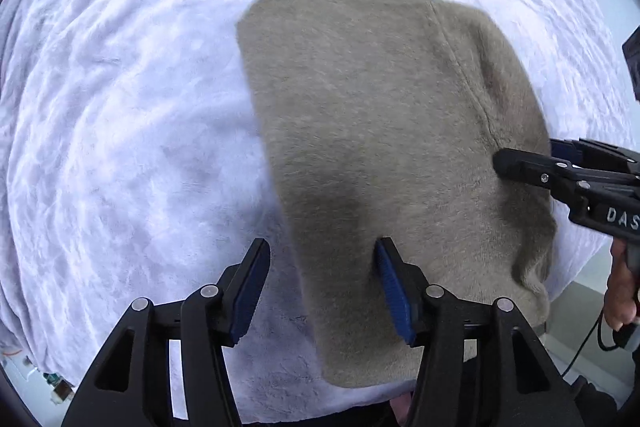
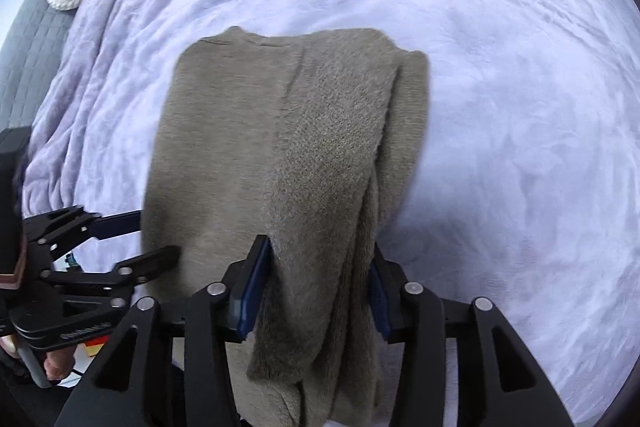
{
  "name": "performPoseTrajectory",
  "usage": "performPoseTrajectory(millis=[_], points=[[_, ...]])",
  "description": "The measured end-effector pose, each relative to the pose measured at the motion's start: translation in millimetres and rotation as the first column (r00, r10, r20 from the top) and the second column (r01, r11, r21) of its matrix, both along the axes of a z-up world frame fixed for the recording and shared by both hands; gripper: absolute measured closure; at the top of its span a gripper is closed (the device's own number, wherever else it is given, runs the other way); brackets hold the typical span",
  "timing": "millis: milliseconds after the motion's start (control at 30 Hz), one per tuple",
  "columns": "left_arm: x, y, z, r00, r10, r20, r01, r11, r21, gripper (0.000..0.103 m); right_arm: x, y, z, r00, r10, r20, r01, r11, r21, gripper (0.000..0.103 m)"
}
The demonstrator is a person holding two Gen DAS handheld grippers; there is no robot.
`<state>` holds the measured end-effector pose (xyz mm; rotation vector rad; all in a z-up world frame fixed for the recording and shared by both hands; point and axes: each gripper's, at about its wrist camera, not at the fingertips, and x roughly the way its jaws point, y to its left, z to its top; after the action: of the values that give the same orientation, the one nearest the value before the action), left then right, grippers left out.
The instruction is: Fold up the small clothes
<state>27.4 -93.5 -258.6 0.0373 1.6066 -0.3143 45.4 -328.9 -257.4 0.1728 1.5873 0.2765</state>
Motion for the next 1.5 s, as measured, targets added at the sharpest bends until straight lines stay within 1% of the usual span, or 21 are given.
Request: performPoseTrajectory(millis=[33,100,167,267,333,400,500,533,567,633,667,733,833,867,967,1067,1133,1233,1367,1433,1500], points=[[-1.7,2.7,4.9,0.999,-0.003,0.032,0.002,1.000,0.005,0.046,-0.2,-5.0,3.0,1.000,-0.010,0.011,0.010,1.000,-0.008,0.050],[-1.0,3.2,19.1,0.996,-0.012,0.088,0.012,1.000,0.001,0.046,-3.1,-6.8,21.7,0.996,0.007,0.085,-0.005,1.000,-0.028,0.050],[2.5,-1.9,26.4,0.994,-0.019,0.111,0.020,1.000,-0.008,0.046,-7.0,0.7,39.0,0.990,0.043,0.137,-0.049,0.998,0.041,0.050],[7.2,-12.8,20.9,0.995,-0.025,0.092,0.027,0.999,-0.024,0.046,-12.6,24.1,46.7,0.982,0.128,0.138,-0.146,0.980,0.135,0.050],[3.9,-21.5,6.9,0.997,-0.044,0.063,0.045,0.999,-0.007,0.046,-15.9,37.9,39.8,0.978,0.177,0.106,-0.193,0.969,0.156,0.050],[-5.1,-28.8,-8.0,0.998,-0.055,0.039,0.054,0.998,0.009,0.046,-16.2,43.1,28.7,0.977,0.195,0.081,-0.204,0.972,0.120,0.050],[-7.7,-29.7,-24.1,0.999,-0.045,0.008,0.045,0.999,0.014,0.046,-13.0,36.3,5.0,0.985,0.171,0.020,-0.172,0.981,0.093,0.051],[-7.2,-29.0,-28.9,0.999,-0.034,-0.006,0.034,0.999,0.007,0.040,-12.1,32.4,-1.7,0.987,0.158,0.004,-0.158,0.983,0.094,0.051],[-7.1,-28.2,-31.8,1.000,-0.025,-0.010,0.025,1.000,0.008,0.038,-11.1,28.9,-7.2,0.989,0.149,-0.007,-0.147,0.984,0.102,0.051],[-6.2,-26.9,-34.3,1.000,-0.017,-0.014,0.017,1.000,0.002,0.037,-9.1,28.8,-9.0,0.990,0.142,-0.016,-0.139,0.984,0.108,0.051],[-6.3,-25.1,-32.6,1.000,-0.015,-0.010,0.015,1.000,0.003,0.037,-7.5,29.8,-7.4,0.991,0.136,-0.017,-0.134,0.985,0.106,0.051],[-9.0,-20.3,-27.9,1.000,-0.018,0.021,0.018,1.000,0.014,0.037,-3.0,30.5,7.3,0.991,0.127,0.040,-0.130,0.987,0.091,0.050],[-9.1,-18.1,-18.6,0.998,-0.027,0.049,0.025,0.999,0.039,0.037,13.7,23.7,22.9,0.991,0.086,0.104,-0.097,0.989,0.112,0.039],[-7.8,-21.6,-14.7,0.999,-0.026,0.046,0.025,0.999,0.042,0.037,20.5,22.7,23.2,0.990,0.084,0.110,-0.096,0.990,0.103,0.038],[-10.5,-18.1,-12.0,0.999,-0.025,0.043,0.022,0.998,0.063,0.037,40.5,27.0,8.9,0.992,0.101,0.081,-0.107,0.991,0.076,0.038],[-16.8,-15.3,-3.2,0.998,-0.032,0.053,0.027,0.996,0.081,0.037,53.8,28.5,-20.4,0.996,0.093,0.003,-0.093,0.995,0.018,0.038],[-25.8,-10.2,5.1,0.997,-0.038,0.066,0.032,0.995,0.093,0.037,55.6,32.7,-19.4,0.994,0.106,0.019,-0.106,0.994,0.003,0.038],[-33.4,-5.2,12.1,0.996,-0.038,0.086,0.029,0.995,0.098,0.037,37.4,41.4,6.3,0.979,0.181,0.094,-0.184,0.983,0.025,0.038],[-45.8,2.6,24.5,0.993,-0.034,0.110,0.021,0.993,0.113,0.037,-15.7,56.8,36.5,0.934,0.313,0.170,-0.323,0.946,0.031,0.038],[-56.5,0.6,35.5,0.992,-0.032,0.119,0.018,0.993,0.117,0.037,-46.7,57.4,35.4,0.924,0.353,0.149,-0.362,0.931,0.040,0.038],[-58.0,-6.0,41.7,0.990,-0.033,0.136,0.016,0.992,0.125,0.037,-71.5,56.5,20.6,0.919,0.383,0.092,-0.386,0.923,0.004,0.038]])
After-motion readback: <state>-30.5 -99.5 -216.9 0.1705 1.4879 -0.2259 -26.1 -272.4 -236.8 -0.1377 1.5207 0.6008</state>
